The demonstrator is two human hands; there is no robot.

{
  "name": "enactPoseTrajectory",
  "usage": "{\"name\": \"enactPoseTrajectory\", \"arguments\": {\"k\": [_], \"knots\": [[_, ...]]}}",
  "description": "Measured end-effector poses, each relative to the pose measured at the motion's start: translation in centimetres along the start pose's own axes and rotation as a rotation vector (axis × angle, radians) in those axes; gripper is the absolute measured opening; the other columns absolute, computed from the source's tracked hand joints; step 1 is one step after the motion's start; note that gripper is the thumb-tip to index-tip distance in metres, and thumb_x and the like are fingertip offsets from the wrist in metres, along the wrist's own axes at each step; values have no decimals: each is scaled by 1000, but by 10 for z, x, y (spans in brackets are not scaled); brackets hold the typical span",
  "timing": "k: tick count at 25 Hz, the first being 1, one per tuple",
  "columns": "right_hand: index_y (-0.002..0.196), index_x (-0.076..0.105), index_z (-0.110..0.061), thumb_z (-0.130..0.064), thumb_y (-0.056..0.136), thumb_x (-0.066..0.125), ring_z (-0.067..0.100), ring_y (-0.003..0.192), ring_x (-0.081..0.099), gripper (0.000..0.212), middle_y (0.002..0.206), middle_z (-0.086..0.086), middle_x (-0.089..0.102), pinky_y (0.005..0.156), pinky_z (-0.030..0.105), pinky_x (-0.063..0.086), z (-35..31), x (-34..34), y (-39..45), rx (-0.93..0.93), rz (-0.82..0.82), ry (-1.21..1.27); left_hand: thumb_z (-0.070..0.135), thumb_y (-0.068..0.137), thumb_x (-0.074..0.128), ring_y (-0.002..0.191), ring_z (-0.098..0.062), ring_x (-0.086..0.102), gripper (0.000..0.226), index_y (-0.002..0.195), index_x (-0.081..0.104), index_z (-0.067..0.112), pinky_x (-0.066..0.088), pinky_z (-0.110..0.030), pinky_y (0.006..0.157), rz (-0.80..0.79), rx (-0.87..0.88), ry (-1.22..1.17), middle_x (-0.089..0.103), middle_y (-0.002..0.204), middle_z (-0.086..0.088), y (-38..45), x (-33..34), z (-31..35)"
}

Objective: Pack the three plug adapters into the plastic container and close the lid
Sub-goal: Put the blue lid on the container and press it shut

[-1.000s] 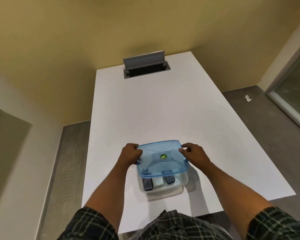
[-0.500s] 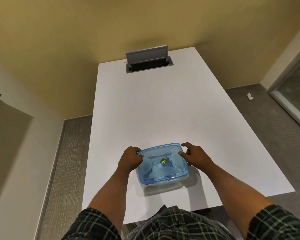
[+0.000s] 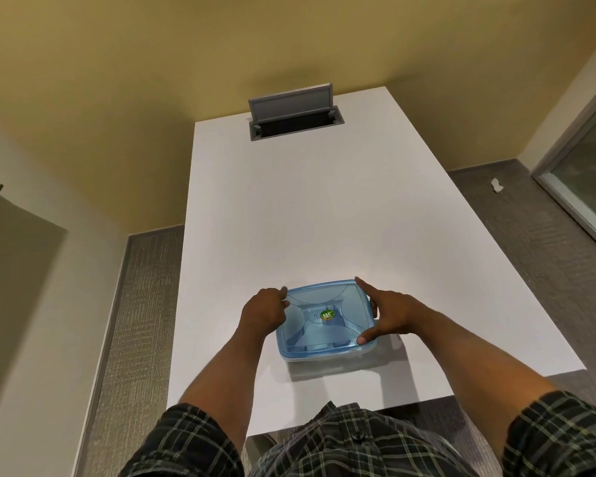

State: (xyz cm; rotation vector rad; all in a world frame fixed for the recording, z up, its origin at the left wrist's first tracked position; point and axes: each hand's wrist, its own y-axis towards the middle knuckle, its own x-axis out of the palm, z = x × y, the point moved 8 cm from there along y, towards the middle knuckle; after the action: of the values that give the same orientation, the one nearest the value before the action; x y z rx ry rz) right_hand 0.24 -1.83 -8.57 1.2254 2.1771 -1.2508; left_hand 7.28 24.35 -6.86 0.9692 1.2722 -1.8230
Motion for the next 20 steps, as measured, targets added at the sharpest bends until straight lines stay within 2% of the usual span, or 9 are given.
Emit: {"name": "enactPoseTrajectory", "arguments": {"k": [3,4,6,7,9,12,14,17,20], "knots": [[150,-6,-51,-80,41,83,6,102,62,143,110,-30,59,83,26,45,-7,0,2,-12,-32,1,42,100,54,127,-29,56,59,152,38,18,47,-36,92,-100,56,131,60,141,-7,2,0,3],[152,-6,-46,-79,42,84,12,110,62,146,122,-23,60,90,31,48,-9,0,3,-16,-50,-4,54,93,60,129,-29,56,74,153,35,18,47,-36,92,-149,64,149,59,142,-5,2,1,1],[154,-11,-36,-77,43,84,19,118,59,152,135,-13,56,101,41,48,-14,-1,4,-11,-83,-43,74,68,74,136,-26,52,120,158,22,16,46,-37,99,-261,78,189,49,153,0,-1,3,0],[155,-10,-33,-76,43,85,21,118,59,152,137,-10,56,103,43,48,-17,-2,4,-12,-90,-62,79,56,79,139,-25,49,140,161,13,15,45,-37,104,-309,78,215,39,160,2,-4,4,1],[154,-3,-31,-71,45,88,22,117,59,148,138,-5,57,101,45,49,-22,-3,4,-28,-90,-67,80,43,84,138,-23,49,158,161,3,14,46,-38,108,-341,87,260,27,165,5,-8,5,3],[154,4,-26,-59,47,95,21,120,58,144,137,-5,57,103,44,50,-23,-1,3,-55,-96,29,76,40,88,132,-28,55,163,160,-2,11,50,-41,104,-309,102,300,20,165,4,-13,11,6],[155,-3,-26,-55,45,97,18,125,54,151,141,-8,53,107,41,47,-20,3,1,-54,-115,63,74,42,88,128,-31,58,164,160,-5,9,51,-43,102,-280,105,328,17,166,2,-16,14,8],[152,-7,-37,-57,40,97,12,131,46,154,147,-13,44,113,36,41,-17,6,-2,-53,-134,71,75,44,88,133,-31,55,164,160,-6,7,49,-43,105,-255,114,345,15,168,0,-18,13,10],[144,4,-45,-55,39,98,10,127,50,141,137,-20,46,107,32,44,-19,5,-2,-64,-148,37,76,43,87,132,-31,55,164,161,-4,6,48,-43,106,-216,138,376,21,167,-3,-21,10,12]]}}
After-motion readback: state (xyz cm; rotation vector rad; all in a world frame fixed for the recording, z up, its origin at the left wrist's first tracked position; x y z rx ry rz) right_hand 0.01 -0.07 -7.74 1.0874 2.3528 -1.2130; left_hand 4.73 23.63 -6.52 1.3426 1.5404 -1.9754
